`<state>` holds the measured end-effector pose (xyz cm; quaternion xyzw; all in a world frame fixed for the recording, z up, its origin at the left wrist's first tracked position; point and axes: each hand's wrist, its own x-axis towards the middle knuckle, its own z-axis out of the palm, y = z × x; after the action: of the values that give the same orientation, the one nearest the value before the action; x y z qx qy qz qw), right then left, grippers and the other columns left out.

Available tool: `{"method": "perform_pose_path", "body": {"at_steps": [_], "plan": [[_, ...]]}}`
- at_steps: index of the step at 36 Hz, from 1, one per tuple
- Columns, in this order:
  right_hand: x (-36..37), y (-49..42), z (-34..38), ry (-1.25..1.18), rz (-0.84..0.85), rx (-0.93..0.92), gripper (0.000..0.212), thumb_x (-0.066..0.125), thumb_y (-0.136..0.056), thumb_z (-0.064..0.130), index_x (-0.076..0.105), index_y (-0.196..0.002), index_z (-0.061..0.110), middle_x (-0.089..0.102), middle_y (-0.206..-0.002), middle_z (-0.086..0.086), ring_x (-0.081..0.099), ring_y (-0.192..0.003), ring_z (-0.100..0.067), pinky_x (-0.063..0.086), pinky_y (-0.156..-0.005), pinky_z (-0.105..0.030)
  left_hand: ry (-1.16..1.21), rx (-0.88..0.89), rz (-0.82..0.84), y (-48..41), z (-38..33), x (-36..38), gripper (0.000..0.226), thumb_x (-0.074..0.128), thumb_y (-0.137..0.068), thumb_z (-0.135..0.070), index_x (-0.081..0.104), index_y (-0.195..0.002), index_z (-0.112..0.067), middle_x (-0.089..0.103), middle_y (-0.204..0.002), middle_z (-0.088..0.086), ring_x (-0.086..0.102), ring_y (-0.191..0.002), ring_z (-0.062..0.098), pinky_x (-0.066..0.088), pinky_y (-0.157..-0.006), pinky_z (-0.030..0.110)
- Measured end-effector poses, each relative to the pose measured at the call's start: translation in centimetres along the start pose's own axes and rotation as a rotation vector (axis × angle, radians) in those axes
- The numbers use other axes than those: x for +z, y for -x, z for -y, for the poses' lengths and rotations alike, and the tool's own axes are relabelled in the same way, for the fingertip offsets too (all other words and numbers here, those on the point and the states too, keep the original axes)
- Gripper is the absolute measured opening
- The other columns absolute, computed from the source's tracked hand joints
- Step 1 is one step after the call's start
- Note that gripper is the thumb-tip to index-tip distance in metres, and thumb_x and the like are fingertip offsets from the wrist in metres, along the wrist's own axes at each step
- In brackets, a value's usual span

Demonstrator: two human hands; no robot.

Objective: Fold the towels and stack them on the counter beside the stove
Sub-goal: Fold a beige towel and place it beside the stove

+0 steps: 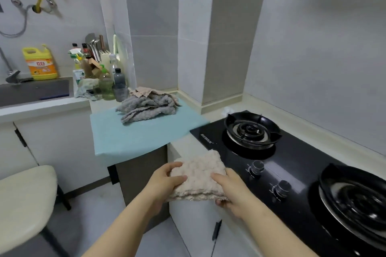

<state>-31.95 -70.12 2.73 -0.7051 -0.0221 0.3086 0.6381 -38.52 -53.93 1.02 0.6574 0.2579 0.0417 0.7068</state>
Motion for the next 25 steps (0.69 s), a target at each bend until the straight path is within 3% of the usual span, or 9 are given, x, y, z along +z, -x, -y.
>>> {"method": "perform_pose_path", "body": {"at_steps": [3,7,13,16,19,25], "plan": [[-4.8,2.5,-0.6,-0.03,-0.067,-0.037,0.009,0.051,-0.093,0.017,0.051,-0.102,0.018,0.063,-0.086,0.0,0.054,-0.063,-0.014,0.036,-0.053,-0.024,-0.016,0.017,0.079,1.0,-0.2,4.9,0.035,0.065,-0.086,-0.007,0.058,-0.116,-0.023,0.064,-0.107,0.003,0.064,-0.081,0.017,0.05,-0.061,0.024],[-12.2,6.1,-2.4,-0.062,-0.169,-0.052,0.007,0.051,-0.092,0.017,0.05,-0.099,0.018,0.061,-0.086,-0.001,0.053,-0.064,-0.016,0.035,-0.052,-0.025,-0.052,0.029,0.153,2.9,0.6,12.8,0.035,0.066,-0.085,-0.009,0.058,-0.116,-0.023,0.061,-0.115,0.007,0.063,-0.088,0.023,0.051,-0.064,0.028],[-24.5,13.0,-5.8,-0.098,-0.279,-0.07,0.01,0.051,-0.092,0.019,0.053,-0.101,0.023,0.063,-0.089,0.004,0.056,-0.071,-0.013,0.043,-0.057,-0.025,-0.053,0.042,0.267,7.6,2.3,26.0,0.033,0.066,-0.084,-0.008,0.059,-0.109,-0.028,0.06,-0.107,0.001,0.062,-0.084,0.019,0.053,-0.063,0.029],[-30.6,16.3,-7.7,-0.117,-0.37,-0.067,0.015,0.053,-0.091,0.02,0.053,-0.105,0.023,0.064,-0.098,0.002,0.059,-0.079,-0.015,0.045,-0.058,-0.027,-0.076,0.088,0.319,10.9,3.2,32.5,0.034,0.065,-0.085,-0.009,0.058,-0.111,-0.029,0.057,-0.097,-0.007,0.06,-0.078,0.006,0.052,-0.062,0.019],[-35.5,19.3,-9.5,-0.152,-0.477,-0.094,0.021,0.055,-0.091,0.015,0.053,-0.112,0.015,0.065,-0.101,-0.004,0.06,-0.077,-0.017,0.042,-0.047,-0.021,-0.115,0.137,0.388,13.4,3.8,38.2,0.034,0.064,-0.087,-0.011,0.056,-0.113,-0.03,0.055,-0.097,-0.013,0.054,-0.073,-0.007,0.045,-0.052,0.005],[-43.1,25.4,-13.0,-0.24,-0.574,-0.121,0.015,0.055,-0.092,0.014,0.054,-0.104,0.022,0.067,-0.102,-0.001,0.065,-0.092,-0.018,0.05,-0.066,-0.028,-0.203,0.119,0.51,17.5,5.4,47.2,0.035,0.064,-0.087,-0.009,0.057,-0.115,-0.028,0.053,-0.096,-0.004,0.056,-0.076,0.009,0.051,-0.054,0.02]]}}
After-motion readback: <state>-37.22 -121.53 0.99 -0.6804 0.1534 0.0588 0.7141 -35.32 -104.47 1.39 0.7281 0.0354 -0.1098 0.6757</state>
